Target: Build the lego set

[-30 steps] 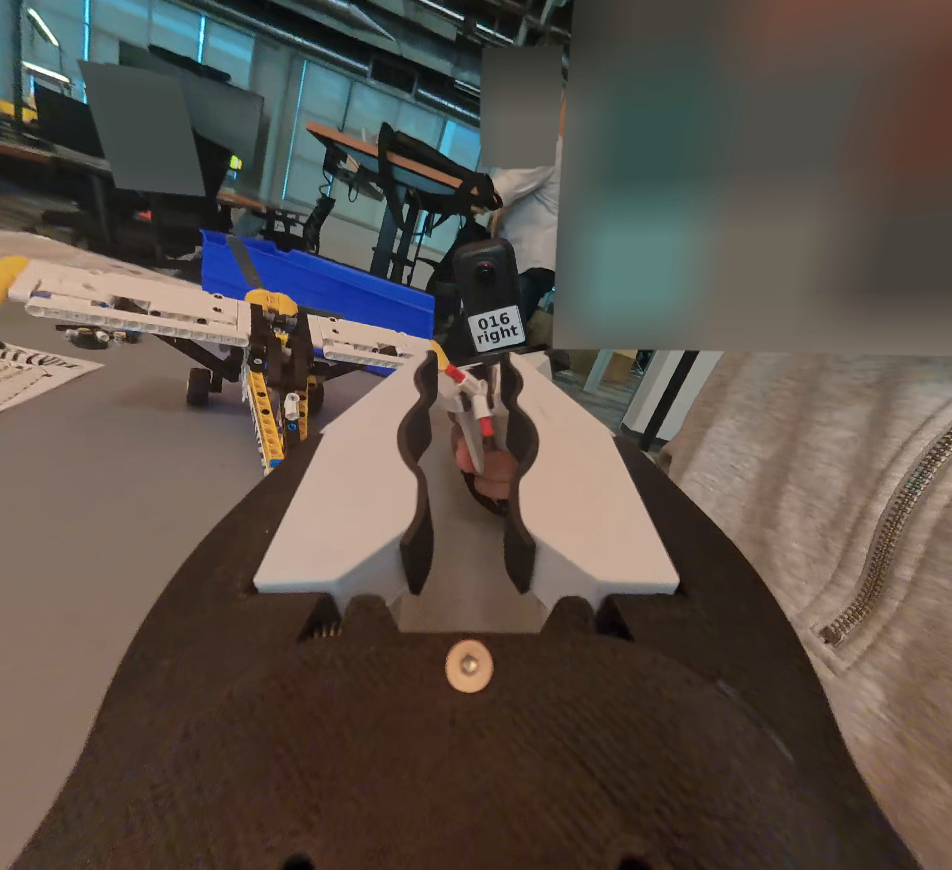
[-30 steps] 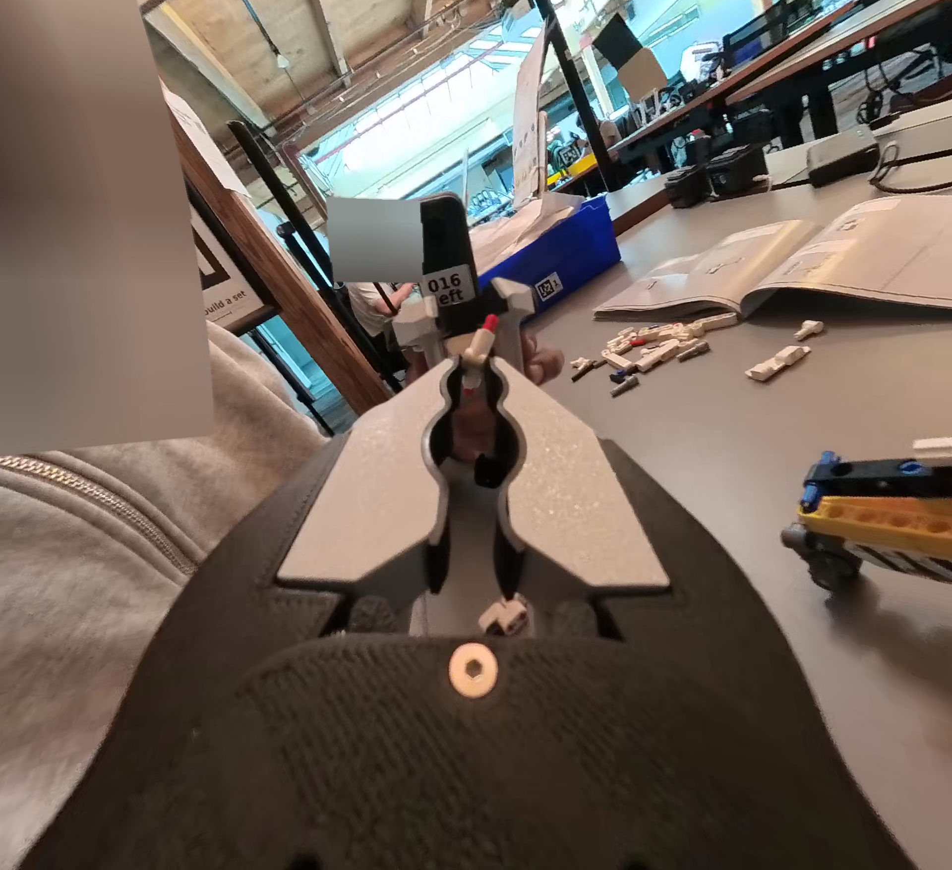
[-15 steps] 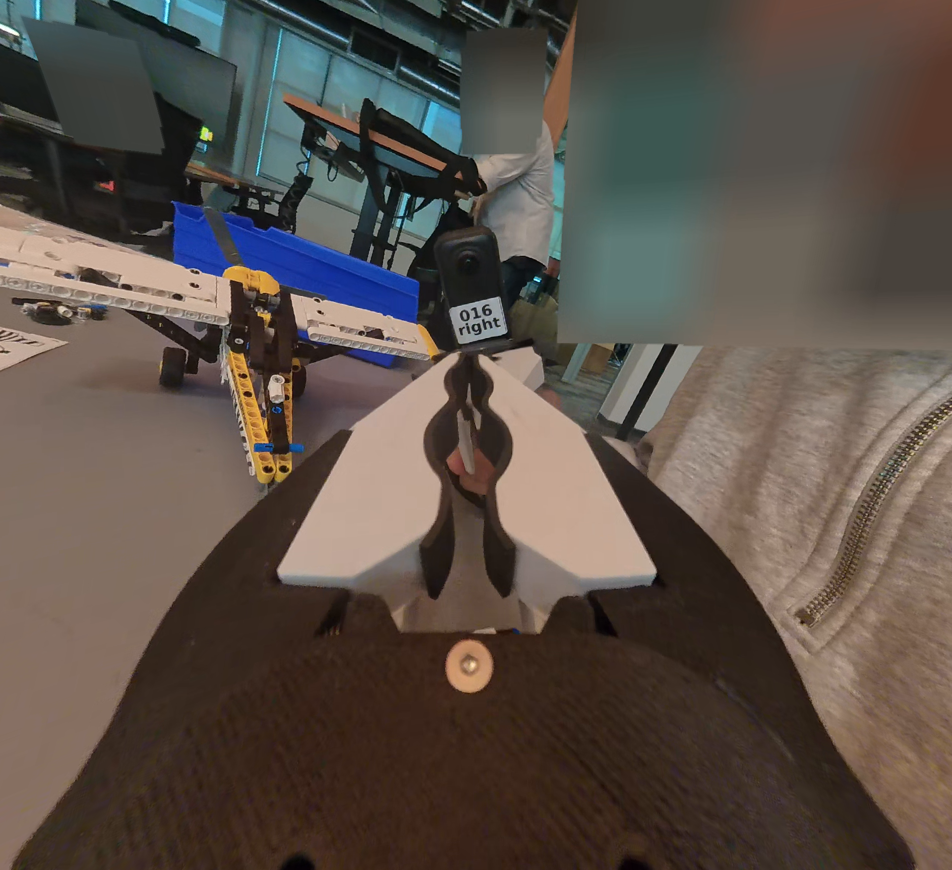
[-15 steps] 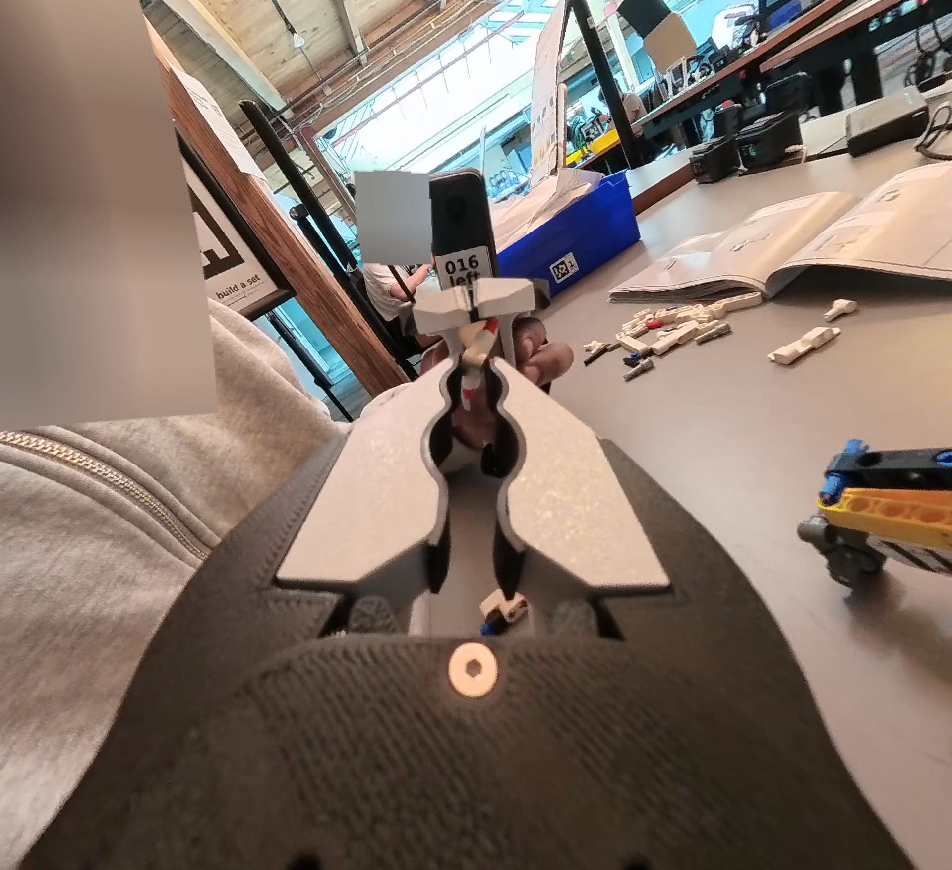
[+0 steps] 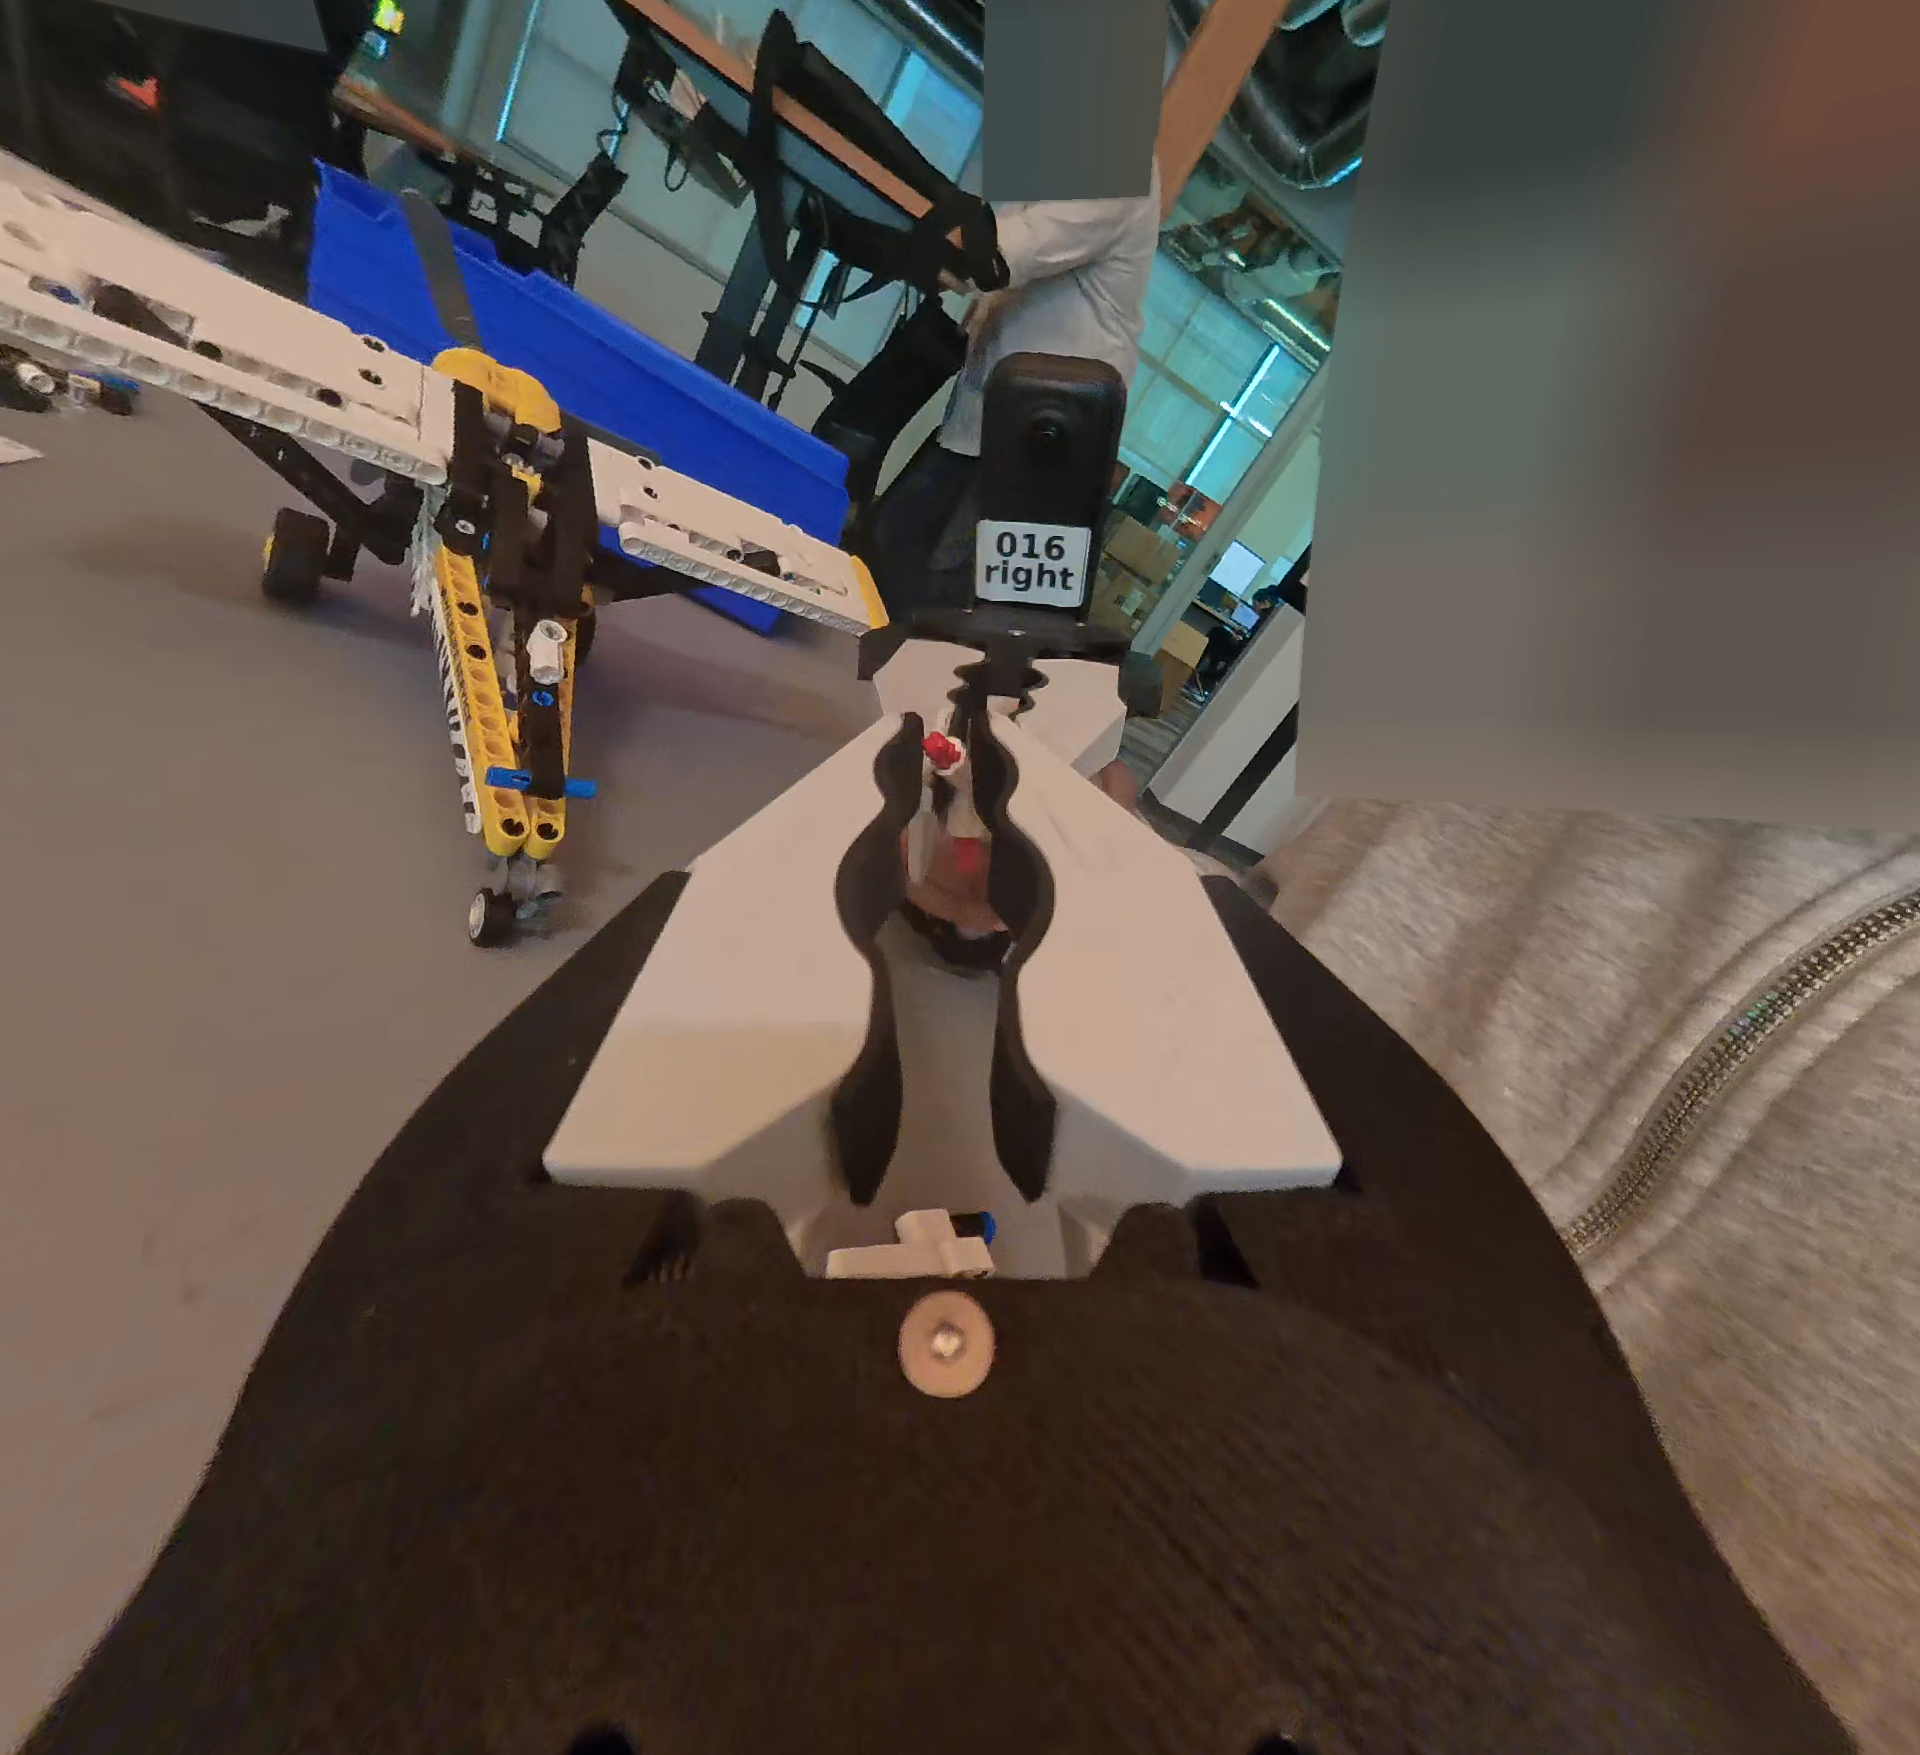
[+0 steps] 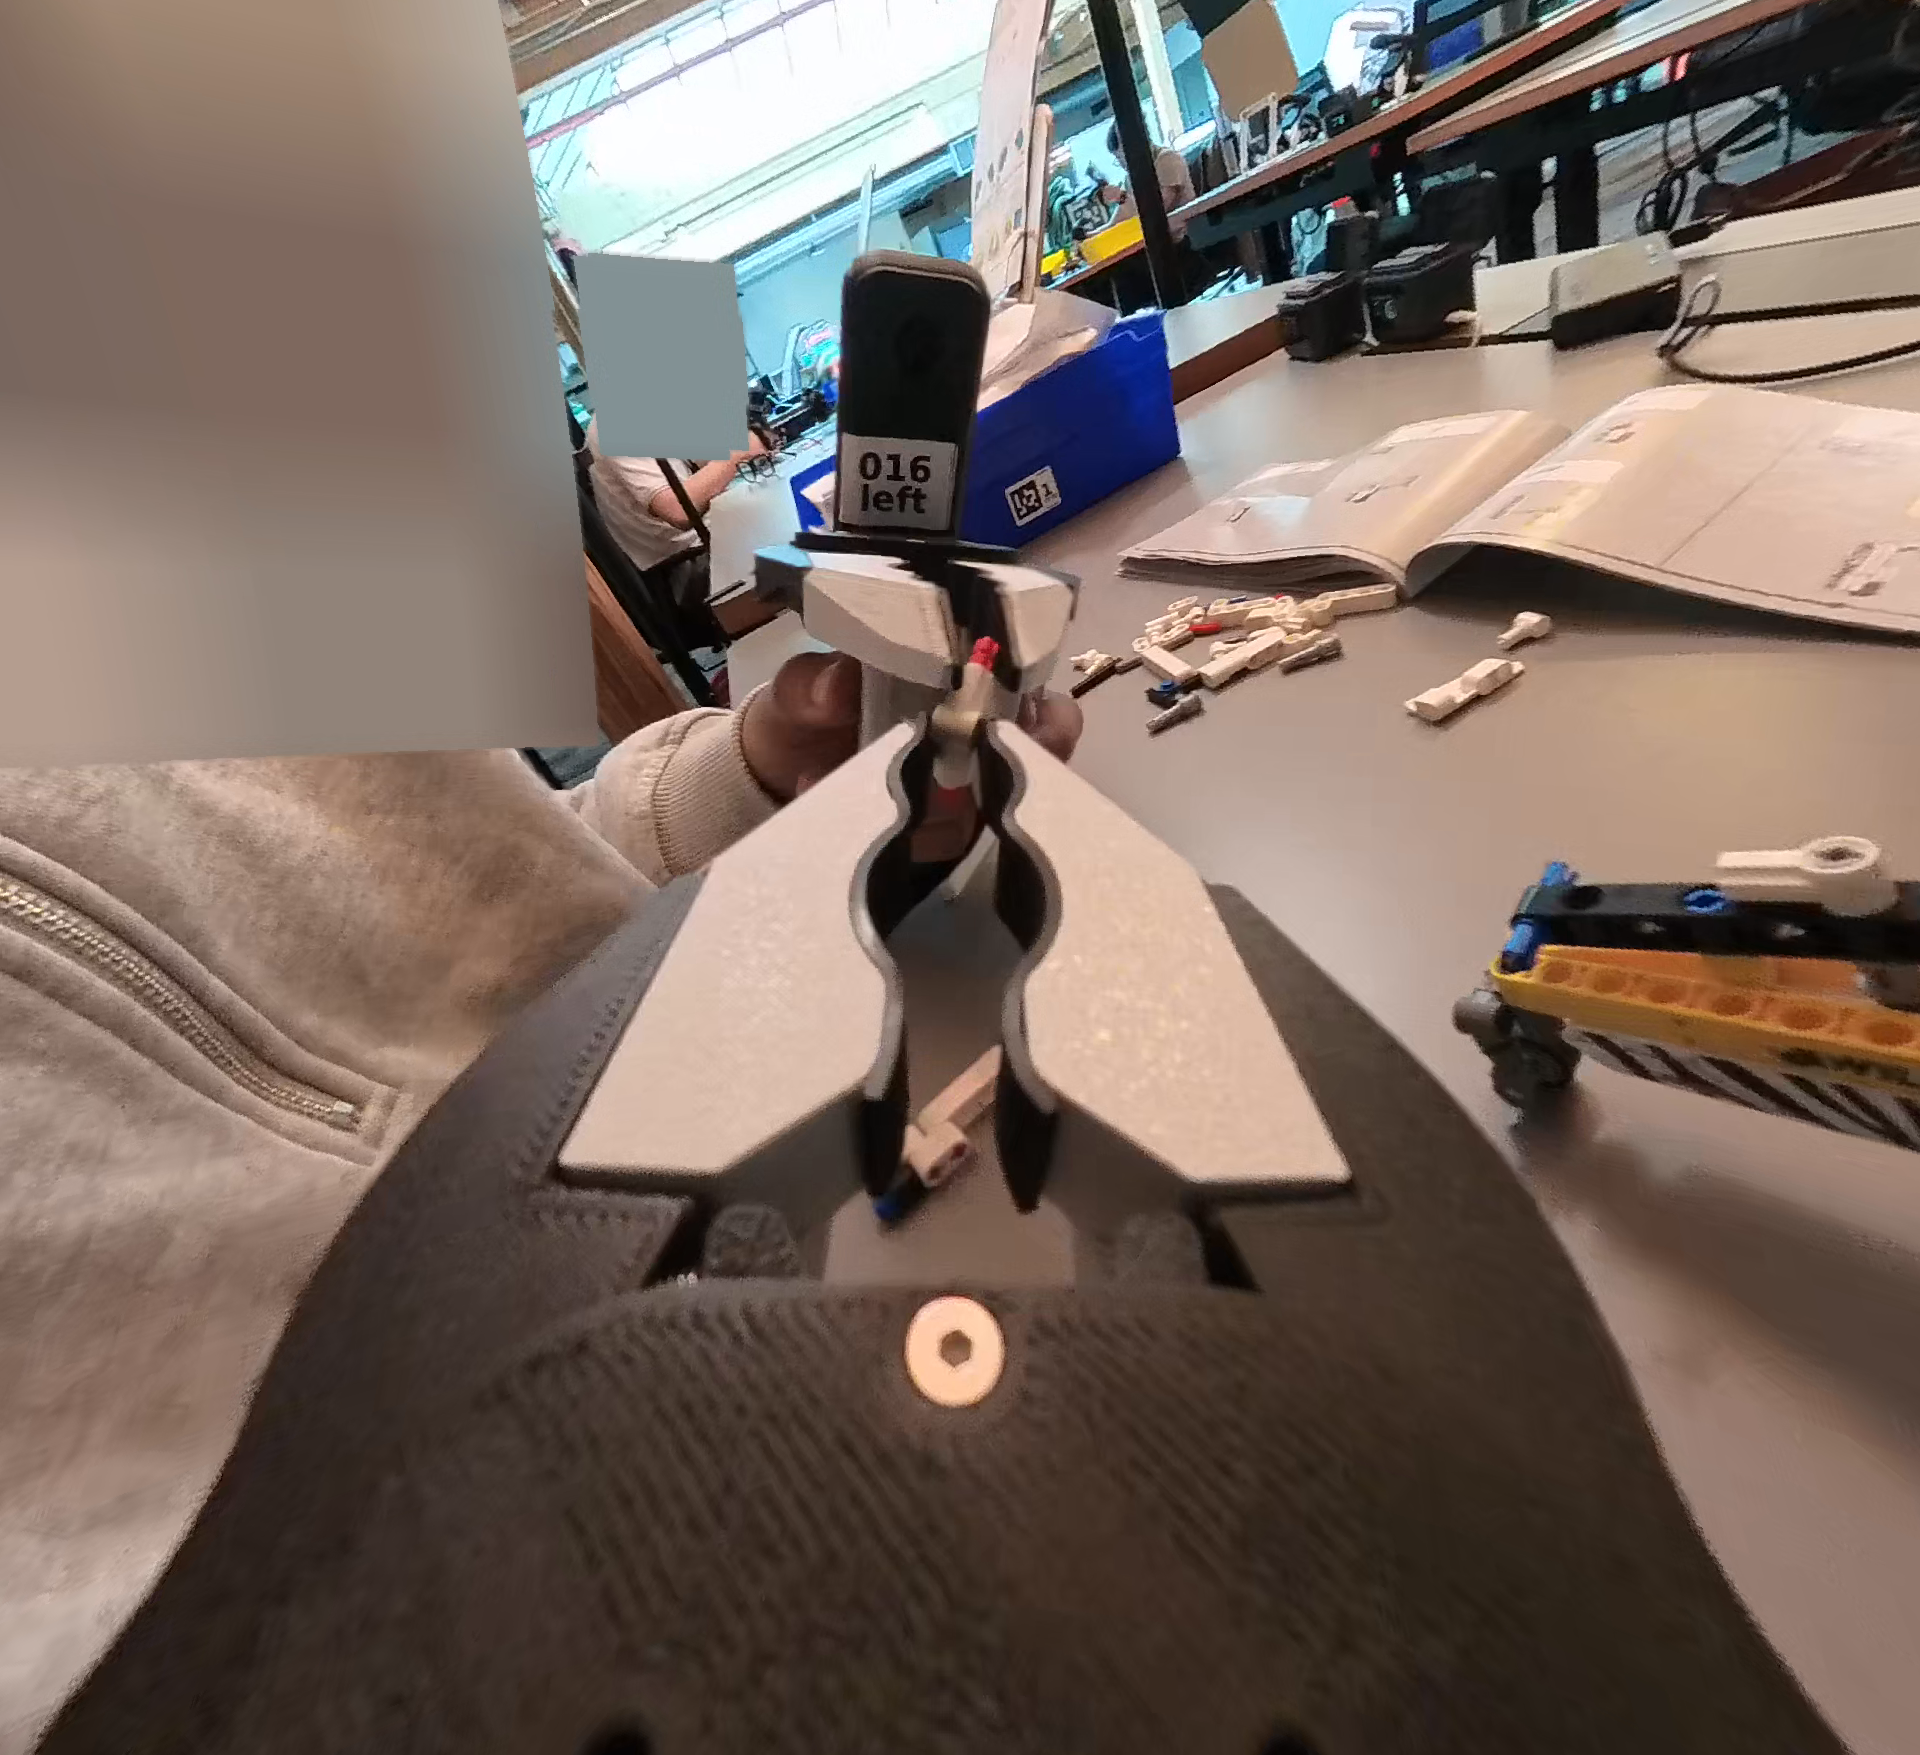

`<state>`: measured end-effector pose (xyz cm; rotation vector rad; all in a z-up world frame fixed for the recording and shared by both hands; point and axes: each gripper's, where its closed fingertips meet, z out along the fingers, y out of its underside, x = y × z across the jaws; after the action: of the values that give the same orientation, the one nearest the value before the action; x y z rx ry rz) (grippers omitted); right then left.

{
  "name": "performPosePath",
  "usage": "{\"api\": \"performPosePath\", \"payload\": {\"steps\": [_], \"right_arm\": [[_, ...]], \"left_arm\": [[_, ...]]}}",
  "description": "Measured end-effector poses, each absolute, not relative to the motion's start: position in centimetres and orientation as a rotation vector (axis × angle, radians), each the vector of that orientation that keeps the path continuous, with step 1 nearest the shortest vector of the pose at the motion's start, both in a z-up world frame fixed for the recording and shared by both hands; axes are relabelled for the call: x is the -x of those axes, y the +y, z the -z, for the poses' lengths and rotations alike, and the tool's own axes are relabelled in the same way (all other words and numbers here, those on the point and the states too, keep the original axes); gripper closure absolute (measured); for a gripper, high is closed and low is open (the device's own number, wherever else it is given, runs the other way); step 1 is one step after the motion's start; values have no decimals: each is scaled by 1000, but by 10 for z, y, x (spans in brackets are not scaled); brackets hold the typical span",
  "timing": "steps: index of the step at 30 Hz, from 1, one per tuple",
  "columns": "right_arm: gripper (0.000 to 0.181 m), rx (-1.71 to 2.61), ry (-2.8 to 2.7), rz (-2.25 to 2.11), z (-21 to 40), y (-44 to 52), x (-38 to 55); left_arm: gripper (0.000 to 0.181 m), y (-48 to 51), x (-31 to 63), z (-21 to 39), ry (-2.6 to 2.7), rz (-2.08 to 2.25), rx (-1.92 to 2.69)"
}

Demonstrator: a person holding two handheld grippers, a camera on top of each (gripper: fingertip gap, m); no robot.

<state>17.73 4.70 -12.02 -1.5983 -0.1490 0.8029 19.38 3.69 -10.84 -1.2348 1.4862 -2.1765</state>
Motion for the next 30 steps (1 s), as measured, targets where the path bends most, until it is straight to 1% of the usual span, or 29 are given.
{"api": "performPosePath", "payload": {"steps": [12,15,22,23,24,25,26,28,30], "right_arm": [[174,1476,-59,-775,107,47,-192],[181,1429,-31,-848,101,43,-195],[181,1517,-29,-864,115,45,-190],[177,1515,-36,-852,115,44,-190],[166,1514,-42,-828,115,43,-191],[160,1520,-57,-796,115,43,-192],[157,1531,-87,-752,116,41,-192],[153,1580,-167,-595,120,41,-193],[153,1624,-285,-386,124,41,-192]], "left_arm": [[177,37,-194,107,1466,2191,1264],[177,38,-193,110,1474,2177,1279],[177,35,-187,120,1512,2170,1351],[177,36,-187,121,1498,2177,1379],[177,38,-188,122,1472,2189,1416],[177,43,-189,124,1432,2204,1466],[181,47,-190,125,1385,2230,1512],[181,54,-191,124,1289,2311,1581],[181,54,-190,128,1285,2326,1612]]}}
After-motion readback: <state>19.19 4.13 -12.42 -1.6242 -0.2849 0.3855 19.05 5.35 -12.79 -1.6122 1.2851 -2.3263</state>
